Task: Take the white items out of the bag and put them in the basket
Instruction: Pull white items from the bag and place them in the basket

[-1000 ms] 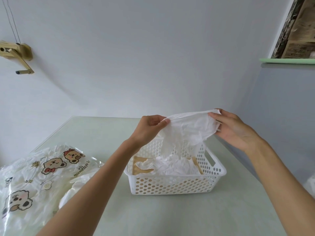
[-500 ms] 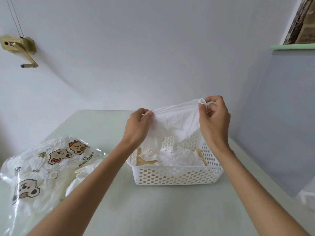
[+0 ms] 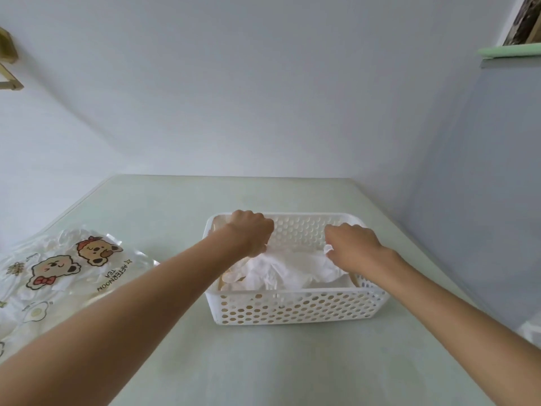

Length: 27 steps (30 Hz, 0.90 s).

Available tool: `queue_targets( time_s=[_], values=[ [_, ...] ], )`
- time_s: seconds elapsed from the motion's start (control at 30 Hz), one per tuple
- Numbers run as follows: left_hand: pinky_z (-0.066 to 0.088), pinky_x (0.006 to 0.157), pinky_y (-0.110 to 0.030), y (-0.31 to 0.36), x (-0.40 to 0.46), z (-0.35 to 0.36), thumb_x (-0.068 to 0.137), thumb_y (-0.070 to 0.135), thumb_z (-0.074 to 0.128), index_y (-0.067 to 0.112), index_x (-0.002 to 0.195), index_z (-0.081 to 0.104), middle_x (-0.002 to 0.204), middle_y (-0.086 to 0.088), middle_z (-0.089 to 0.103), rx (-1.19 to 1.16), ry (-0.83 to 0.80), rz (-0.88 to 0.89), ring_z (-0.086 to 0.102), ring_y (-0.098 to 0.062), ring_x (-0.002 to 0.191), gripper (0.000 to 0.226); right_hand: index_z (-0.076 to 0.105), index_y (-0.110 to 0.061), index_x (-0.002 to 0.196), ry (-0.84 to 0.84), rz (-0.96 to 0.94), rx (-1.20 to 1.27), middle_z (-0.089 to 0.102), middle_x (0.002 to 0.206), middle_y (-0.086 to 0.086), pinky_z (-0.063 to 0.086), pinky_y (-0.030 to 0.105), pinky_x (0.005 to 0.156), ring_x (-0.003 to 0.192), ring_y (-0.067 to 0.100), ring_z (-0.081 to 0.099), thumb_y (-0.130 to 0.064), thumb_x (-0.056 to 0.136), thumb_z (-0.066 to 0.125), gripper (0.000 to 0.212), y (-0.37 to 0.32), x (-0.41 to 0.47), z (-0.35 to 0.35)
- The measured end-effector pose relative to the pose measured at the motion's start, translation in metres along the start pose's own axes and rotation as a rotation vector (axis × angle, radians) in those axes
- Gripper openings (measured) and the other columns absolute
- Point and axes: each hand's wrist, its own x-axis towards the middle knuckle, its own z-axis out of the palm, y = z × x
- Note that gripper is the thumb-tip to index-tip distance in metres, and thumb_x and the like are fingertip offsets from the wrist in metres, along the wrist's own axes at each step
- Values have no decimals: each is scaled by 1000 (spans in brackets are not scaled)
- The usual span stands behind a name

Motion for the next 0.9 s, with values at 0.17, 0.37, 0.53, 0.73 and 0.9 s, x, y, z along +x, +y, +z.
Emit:
queue_targets(
  time_s=[0.17, 0.37, 0.53, 0.73, 0.9],
  values=[
    [35, 71, -25, 3, 7, 1, 92, 40, 60, 16, 112, 62, 111, 2, 66, 263, 142, 95, 64, -19, 100, 32, 40, -6, 130, 59, -93, -303, 63, 109, 4, 31, 29, 62, 96, 22, 62, -7, 91, 55, 41, -1, 16, 9],
    [46, 79, -28, -15, -5, -6, 80, 50, 70, 21, 95, 72, 98, 6, 71, -47, -13, 11, 65, -18, 94, 32, 34, -5, 131, 72, -181, -280, 60, 105, 4, 26, 29, 55, 93, 26, 60, 4, 85, 52, 50, 2, 14, 13],
    [42, 75, -25, -12, -13, 5, 80, 59, 66, 18, 103, 73, 80, 13, 68, -84, -497, 0, 64, -7, 86, 48, 50, -21, 97, -128, -342, -48, 48, 87, -6, 27, 24, 57, 87, 24, 50, 10, 79, 46, 37, 1, 12, 8],
    [39, 72, -21, -12, -12, 1, 82, 39, 72, 11, 117, 65, 92, 6, 62, -86, -505, -21, 52, -14, 88, 45, 51, -20, 122, -396, -178, 93, 49, 95, -3, 42, 24, 63, 81, 17, 57, -2, 85, 56, 41, -4, 20, 3],
    [44, 83, -23, -18, -10, 1, 78, 33, 77, 25, 95, 57, 57, 15, 58, -26, -529, -29, 57, -10, 84, 29, 41, -21, 131, -467, -102, 160, 44, 84, -5, 51, 29, 71, 67, 13, 59, 2, 82, 61, 57, -5, 25, 7]
  ],
)
